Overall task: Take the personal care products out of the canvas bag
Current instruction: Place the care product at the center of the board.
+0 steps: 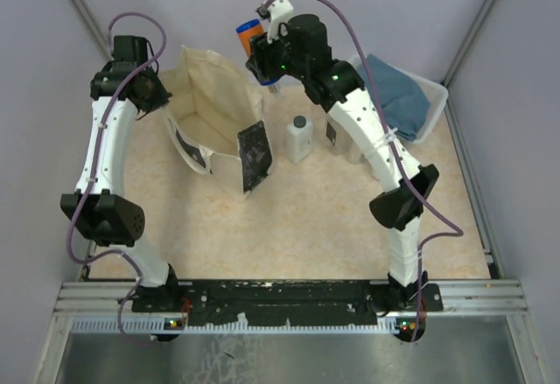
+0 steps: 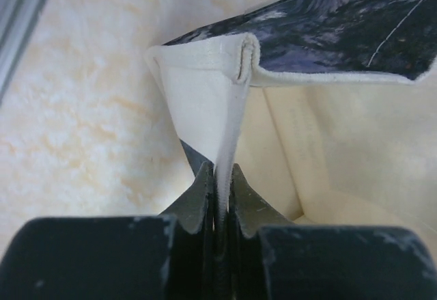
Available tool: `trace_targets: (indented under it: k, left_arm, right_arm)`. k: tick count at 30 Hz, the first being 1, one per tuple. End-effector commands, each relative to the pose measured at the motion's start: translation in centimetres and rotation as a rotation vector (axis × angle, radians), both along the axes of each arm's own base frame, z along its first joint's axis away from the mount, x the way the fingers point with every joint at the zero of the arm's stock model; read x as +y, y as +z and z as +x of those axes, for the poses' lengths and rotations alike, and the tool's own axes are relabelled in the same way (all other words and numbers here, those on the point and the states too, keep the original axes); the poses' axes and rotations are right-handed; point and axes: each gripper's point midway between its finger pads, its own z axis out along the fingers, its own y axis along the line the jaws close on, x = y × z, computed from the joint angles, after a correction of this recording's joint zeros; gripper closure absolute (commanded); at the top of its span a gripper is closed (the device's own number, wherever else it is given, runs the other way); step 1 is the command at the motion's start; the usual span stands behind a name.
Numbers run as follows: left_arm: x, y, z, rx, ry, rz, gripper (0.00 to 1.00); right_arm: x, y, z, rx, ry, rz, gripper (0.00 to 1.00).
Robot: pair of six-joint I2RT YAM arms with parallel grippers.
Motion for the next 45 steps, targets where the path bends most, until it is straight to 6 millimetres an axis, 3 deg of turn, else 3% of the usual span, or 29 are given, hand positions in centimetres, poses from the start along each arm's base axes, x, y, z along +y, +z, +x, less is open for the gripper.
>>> trace_targets:
  k: [1,6,10,13,20,23,26,28,32,35,37,38,45]
  left_arm:
    - [2.4,5.3,2.9,-0.163,0.05,0.071,1.0]
    - [4.6,3.5,5.3,-0.168,0.086,0.034,0.98]
    - [4.8,3.0,6.2,-0.153,0.06,-0.054,0.55]
    - [4.7,5.2,6.2,-0.222,0.044,-0.051,0.02]
    - [4.1,12.6,4.9,-0.428,0.023,-0.062,0.0]
    - [4.0,17.0,3.4,-0.593,0.024,-0.059,0.0]
    - [2.7,20.4,1.6,-0.735,-0.026,-0.094,0.0]
    - [0.8,21.8,0.5,-0.806,-0.1,-0.174,0.0]
    - [-3.5,21.8,-2.2,-0.856,-0.244,-0.383,0.0]
    - [-6.4,20.3,-4.7,-0.883,-0.338,-0.501,0.0]
    - [-8.3,20.2,-6.6,-0.92,-0.399,-0.542,0.0]
    - [-8.9,20.3,-7.8,-0.941,-0.423,-0.542,0.0]
    - [-12.6,16.0,-13.9,-0.924,-0.528,-0.591,0.0]
  right_arm:
    - [-5.4,11.5,-2.6,-0.234,-0.079,0.139,1.0]
    - [-6.2,10.7,-3.0,-0.203,-0.082,0.125,1.0]
    - [-6.5,9.8,-3.2,-0.186,-0.08,0.102,1.0]
    - [-6.7,9.2,-3.1,-0.173,-0.084,0.09,1.0]
    - [-6.5,9.8,-3.7,-0.175,-0.055,0.113,1.0]
    - [-6.6,10.5,-3.9,-0.158,-0.053,0.176,1.0]
    - [-8.0,11.6,-2.9,-0.113,-0.063,0.334,1.0]
    - [-9.7,12.1,-1.8,-0.028,-0.045,0.5,1.0]
    - [-11.4,13.4,-1.7,-0.049,-0.019,0.6,1.0]
    - [-12.9,15.1,-3.2,-0.07,-0.024,0.714,1.0]
    - [-13.8,14.8,-3.6,-0.023,0.03,0.848,1.0]
    - [-13.9,13.6,-3.7,0.037,0.069,0.902,1.0]
    - [-13.8,12.6,-8.6,0.173,0.287,1.108,1.0]
